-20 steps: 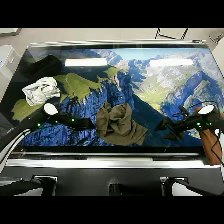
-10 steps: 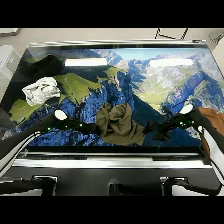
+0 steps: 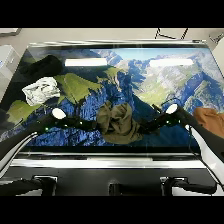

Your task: Fold the clothes and pants, and hang the long-sleeved shirts on hangers.

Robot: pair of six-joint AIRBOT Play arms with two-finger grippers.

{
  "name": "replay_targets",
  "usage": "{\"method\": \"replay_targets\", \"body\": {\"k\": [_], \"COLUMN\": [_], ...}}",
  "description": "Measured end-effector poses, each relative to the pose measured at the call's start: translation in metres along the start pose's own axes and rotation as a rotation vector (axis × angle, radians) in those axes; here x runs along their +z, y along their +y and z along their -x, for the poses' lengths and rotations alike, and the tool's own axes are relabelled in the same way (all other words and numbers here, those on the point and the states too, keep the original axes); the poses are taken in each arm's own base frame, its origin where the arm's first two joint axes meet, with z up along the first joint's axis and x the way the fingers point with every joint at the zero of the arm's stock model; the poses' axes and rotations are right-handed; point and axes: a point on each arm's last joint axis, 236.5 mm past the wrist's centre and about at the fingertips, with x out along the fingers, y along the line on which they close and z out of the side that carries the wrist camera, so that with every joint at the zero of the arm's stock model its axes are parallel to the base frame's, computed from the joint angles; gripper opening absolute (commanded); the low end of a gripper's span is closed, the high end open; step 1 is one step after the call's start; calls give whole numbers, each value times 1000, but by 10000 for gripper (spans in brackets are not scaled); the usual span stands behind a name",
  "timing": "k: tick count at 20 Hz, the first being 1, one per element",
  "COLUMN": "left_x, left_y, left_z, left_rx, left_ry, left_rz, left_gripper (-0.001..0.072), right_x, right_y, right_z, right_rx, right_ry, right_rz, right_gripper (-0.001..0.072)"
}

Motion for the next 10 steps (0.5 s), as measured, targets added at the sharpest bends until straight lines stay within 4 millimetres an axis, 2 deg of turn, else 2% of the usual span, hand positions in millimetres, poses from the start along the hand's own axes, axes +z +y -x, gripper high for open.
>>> {"method": "replay_targets", "body": {"k": [2,3,4,6,7,8,9,10], "left_x": [33,55,77,114,126,130,128,120], "left_y": [-28,-50,-74,-138,-175,-210,-245,-277], "left_z": [31,56,85,160,204,247,292,334], "left_rx": [-29,-50,-73,-125,-156,-184,-214,-241], "left_ry": [-107,-184,-267,-457,-561,-653,-751,-838], "left_rz": [-69,-119,-174,-311,-388,-459,-533,-601], "left_gripper": [22,22,22,22,23,23,23,23], "right_x": [22,39,56,78,77,67,48,24], "right_y": [23,41,63,121,151,180,206,228], "right_z": [35,66,102,202,255,306,355,397], "right_rx": [-23,-41,-58,-82,-83,-74,-60,-38], "right_ry": [-87,-170,-272,-543,-685,-820,-947,-1057], "right_rz": [128,212,295,466,540,602,661,710], "right_gripper": [37,38,38,39,39,39,39,39]}}
